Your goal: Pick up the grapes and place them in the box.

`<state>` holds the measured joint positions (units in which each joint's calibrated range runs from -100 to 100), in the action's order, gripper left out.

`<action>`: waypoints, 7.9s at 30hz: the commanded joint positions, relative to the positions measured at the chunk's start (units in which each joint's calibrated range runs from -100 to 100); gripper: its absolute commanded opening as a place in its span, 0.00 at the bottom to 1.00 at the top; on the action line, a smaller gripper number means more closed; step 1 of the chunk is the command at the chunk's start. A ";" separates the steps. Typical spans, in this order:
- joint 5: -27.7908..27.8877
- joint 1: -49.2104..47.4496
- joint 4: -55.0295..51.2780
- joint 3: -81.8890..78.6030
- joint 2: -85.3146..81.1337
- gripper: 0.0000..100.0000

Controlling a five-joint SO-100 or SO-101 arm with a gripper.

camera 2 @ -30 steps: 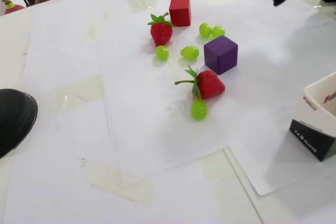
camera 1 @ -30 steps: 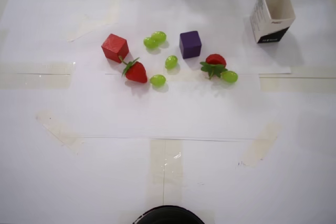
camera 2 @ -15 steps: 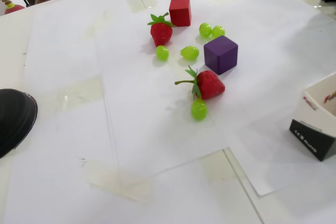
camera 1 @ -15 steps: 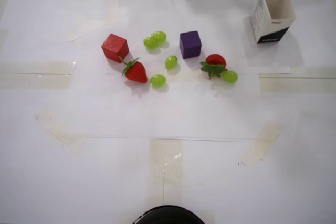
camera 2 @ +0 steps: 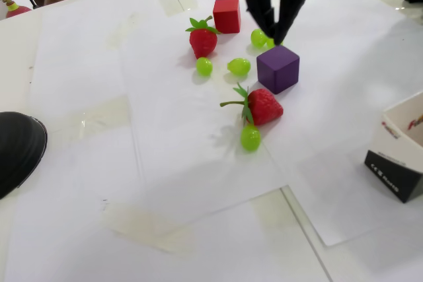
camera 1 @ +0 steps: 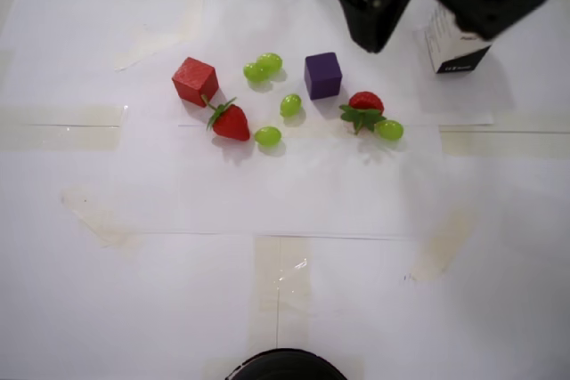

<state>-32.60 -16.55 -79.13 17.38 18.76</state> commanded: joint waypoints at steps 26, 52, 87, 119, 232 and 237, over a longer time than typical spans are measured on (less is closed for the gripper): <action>0.34 -4.33 19.16 -6.56 11.67 0.22; -2.83 -4.18 19.82 -10.65 8.06 0.04; -21.64 -23.59 1.43 -18.28 -18.51 0.12; 14.85 12.22 -8.12 -31.92 -29.00 0.18; 21.98 24.05 29.62 -60.74 -25.47 0.17; 21.93 24.94 29.70 -61.19 -25.30 0.17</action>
<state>-10.23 7.27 -50.36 -43.44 -6.04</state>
